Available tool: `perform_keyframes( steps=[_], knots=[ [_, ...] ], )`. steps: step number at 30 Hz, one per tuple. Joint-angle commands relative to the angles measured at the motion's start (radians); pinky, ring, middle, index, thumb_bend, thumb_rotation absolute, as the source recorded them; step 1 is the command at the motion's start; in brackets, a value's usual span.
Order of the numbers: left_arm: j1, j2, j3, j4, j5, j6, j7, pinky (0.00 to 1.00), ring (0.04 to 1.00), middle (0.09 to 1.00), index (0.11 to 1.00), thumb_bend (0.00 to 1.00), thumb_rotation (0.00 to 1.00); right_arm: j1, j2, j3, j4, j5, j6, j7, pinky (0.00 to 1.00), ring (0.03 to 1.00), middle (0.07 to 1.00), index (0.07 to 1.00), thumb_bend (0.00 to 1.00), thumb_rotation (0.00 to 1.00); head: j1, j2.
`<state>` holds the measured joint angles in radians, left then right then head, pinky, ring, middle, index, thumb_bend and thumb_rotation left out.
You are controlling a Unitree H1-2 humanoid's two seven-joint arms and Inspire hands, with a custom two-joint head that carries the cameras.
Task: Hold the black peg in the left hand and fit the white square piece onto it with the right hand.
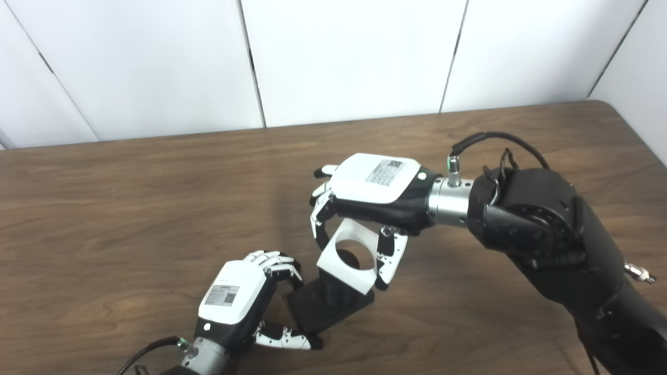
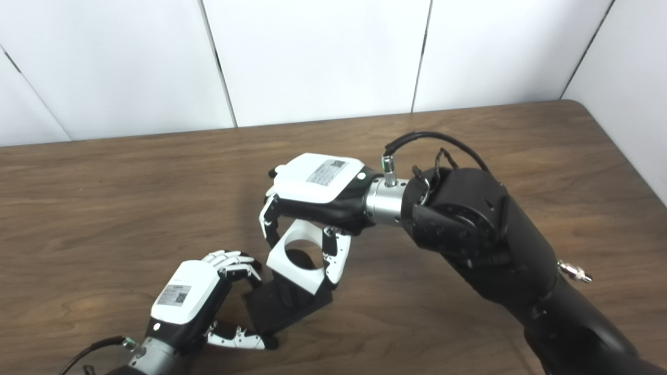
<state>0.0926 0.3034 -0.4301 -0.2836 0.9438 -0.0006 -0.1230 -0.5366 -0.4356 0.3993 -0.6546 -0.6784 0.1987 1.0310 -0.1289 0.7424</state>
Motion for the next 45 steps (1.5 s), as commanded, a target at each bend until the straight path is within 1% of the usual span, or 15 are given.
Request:
perform_keyframes(
  steps=[1,11,20,27,31,35,40,45],
  knots=[
    [0.020,0.002,-0.034,0.042,0.045,0.036,-0.090,0.86,0.821,0.756,0.489,0.51,0.05,-0.028,-0.007,-0.018,-0.003,-0.003,-0.036,-0.046,0.99,0.852,0.717,0.483,0.52,0.13,-0.001,0.000],
    [0.018,0.004,-0.038,0.045,0.039,0.036,-0.081,0.86,0.817,0.753,0.489,0.51,0.05,-0.005,0.006,-0.016,0.047,0.007,-0.079,-0.096,0.99,0.851,0.718,0.482,0.52,0.13,-0.002,0.002],
    [0.016,0.003,-0.044,0.034,0.044,0.051,-0.101,0.86,0.823,0.757,0.489,0.51,0.05,0.016,0.015,-0.002,0.056,0.016,-0.090,-0.119,0.99,0.850,0.722,0.481,0.52,0.13,0.001,0.008],
    [0.016,0.002,-0.045,0.025,0.046,0.057,-0.104,0.86,0.822,0.756,0.489,0.51,0.05,0.043,0.030,0.010,0.064,0.007,-0.062,-0.105,1.00,0.859,0.729,0.482,0.52,0.13,0.005,0.012],
    [0.018,0.005,-0.042,0.019,0.042,0.056,-0.109,0.86,0.823,0.756,0.489,0.51,0.05,0.057,0.035,0.009,0.066,-0.002,-0.070,-0.113,1.00,0.858,0.725,0.482,0.52,0.13,0.004,0.012],
    [0.019,0.008,-0.042,0.023,0.046,0.048,-0.099,0.85,0.818,0.753,0.489,0.51,0.05,0.065,0.035,0.010,0.067,0.003,-0.076,-0.114,1.00,0.858,0.720,0.481,0.52,0.13,0.000,0.009],
    [0.022,0.009,-0.041,0.023,0.044,0.048,-0.099,0.86,0.818,0.754,0.489,0.51,0.05,0.071,0.042,0.023,0.071,-0.003,-0.083,-0.116,0.99,0.857,0.710,0.481,0.52,0.13,-0.001,0.011],
    [0.021,0.006,-0.041,0.023,0.045,0.053,-0.103,0.86,0.820,0.755,0.489,0.51,0.05,0.076,0.052,0.029,0.075,-0.010,-0.083,-0.124,0.99,0.864,0.722,0.482,0.52,0.13,0.000,0.014]
  ],
)
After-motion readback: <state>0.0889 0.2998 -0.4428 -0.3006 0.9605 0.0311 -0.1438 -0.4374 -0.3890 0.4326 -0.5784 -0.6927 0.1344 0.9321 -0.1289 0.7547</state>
